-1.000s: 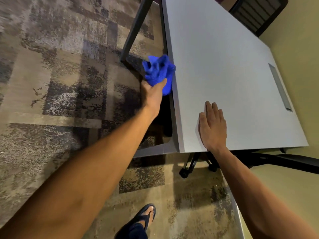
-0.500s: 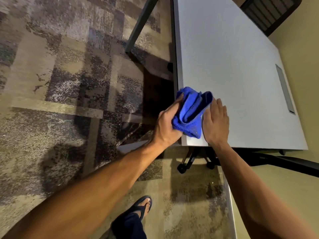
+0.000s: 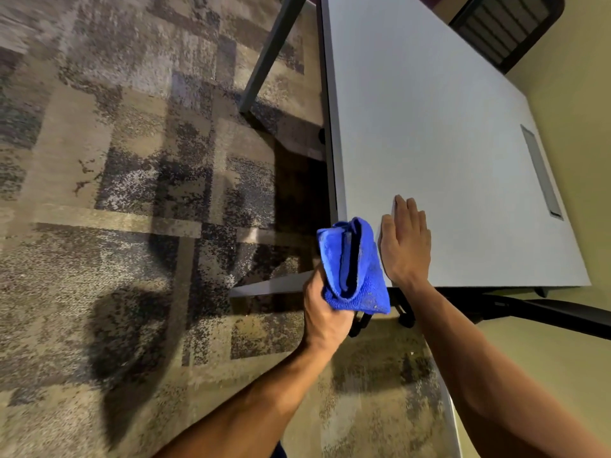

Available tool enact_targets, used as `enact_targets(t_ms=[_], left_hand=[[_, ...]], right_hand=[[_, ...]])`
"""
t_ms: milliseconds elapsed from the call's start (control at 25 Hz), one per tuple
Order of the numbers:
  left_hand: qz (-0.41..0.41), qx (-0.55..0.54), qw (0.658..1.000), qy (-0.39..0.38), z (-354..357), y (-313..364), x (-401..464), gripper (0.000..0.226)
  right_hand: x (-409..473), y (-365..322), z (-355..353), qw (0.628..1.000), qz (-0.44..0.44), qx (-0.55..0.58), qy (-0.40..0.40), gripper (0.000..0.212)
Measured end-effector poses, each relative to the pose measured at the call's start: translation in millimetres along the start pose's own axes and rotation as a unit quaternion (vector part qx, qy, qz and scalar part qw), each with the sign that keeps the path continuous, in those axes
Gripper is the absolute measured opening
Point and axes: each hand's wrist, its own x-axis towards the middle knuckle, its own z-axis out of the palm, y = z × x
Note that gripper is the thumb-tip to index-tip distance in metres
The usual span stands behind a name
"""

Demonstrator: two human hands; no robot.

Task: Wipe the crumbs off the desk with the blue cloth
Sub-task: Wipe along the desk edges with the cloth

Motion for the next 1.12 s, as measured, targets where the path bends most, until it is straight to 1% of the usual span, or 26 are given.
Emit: enact_targets(t_ms=[40,160,240,320,400,440,480,560,640,680,720,760,840,880,960,1000,1120], left_hand=[[-0.009,-0.004,1.0,-0.003,-1,3,-3,0.016],[-0.05,-0.03,0.998,-0.016,-7,7,-20,0.032],[-0.059,-0.06,0.996,-0.016,-10,11,-33,0.043],[-0.064,-0.088,0.994,-0.006,-9,17,-43,0.048],[-0.06,-0.097,0.993,0.027,-7,21,-55,0.06],[-0.075,-0.095,0.991,0.061,-6,22,-63,0.065],[-0.109,-0.108,0.983,0.103,-6,21,-73,0.064],[-0.2,-0.183,0.949,0.159,-9,13,-95,0.052],[-0.32,-0.189,0.905,0.208,-16,0,-105,0.048],[-0.378,-0.21,0.878,0.202,-16,-4,-102,0.046],[-0.416,-0.254,0.855,0.177,-13,-7,-96,0.042],[-0.44,-0.304,0.83,0.159,-8,-5,-87,0.039],[-0.476,-0.378,0.777,0.166,7,4,-65,0.032],[-0.49,-0.4,0.756,0.169,16,9,-57,0.027],[-0.496,-0.43,0.737,0.162,26,19,-44,0.021],[-0.495,-0.436,0.734,0.159,28,24,-38,0.022],[-0.497,-0.42,0.743,0.157,23,33,-26,0.029]], right_hand=[[0,0,0,1.0,-0.001,-0.003,0.002,0.061],[1,-2,-1,1.0,0.002,-0.007,-0.001,0.059],[0,-1,0,1.0,0.004,-0.012,-0.001,0.058],[1,-1,0,1.0,0.005,-0.016,0.0,0.058],[1,-1,0,1.0,0.005,-0.019,-0.002,0.057],[1,-1,-1,1.0,0.006,-0.02,0.0,0.058],[0,-1,-1,1.0,0.007,-0.02,0.001,0.059],[-1,-3,-3,1.0,0.011,-0.015,-0.005,0.065],[-2,-3,-4,1.0,0.009,-0.016,-0.012,0.065],[-3,-2,-4,1.0,0.006,-0.02,-0.014,0.064],[-3,-1,-3,1.0,0.003,-0.023,-0.013,0.063],[-2,0,-2,1.0,0.003,-0.023,-0.012,0.062],[-1,1,-1,1.0,0.003,-0.023,-0.007,0.061],[-1,0,-1,1.0,0.003,-0.023,-0.005,0.06],[0,0,-1,1.0,0.0,-0.026,-0.001,0.057],[0,0,-1,1.0,-0.002,-0.028,0.0,0.056],[0,0,-2,1.0,0.005,-0.019,-0.005,0.056]])
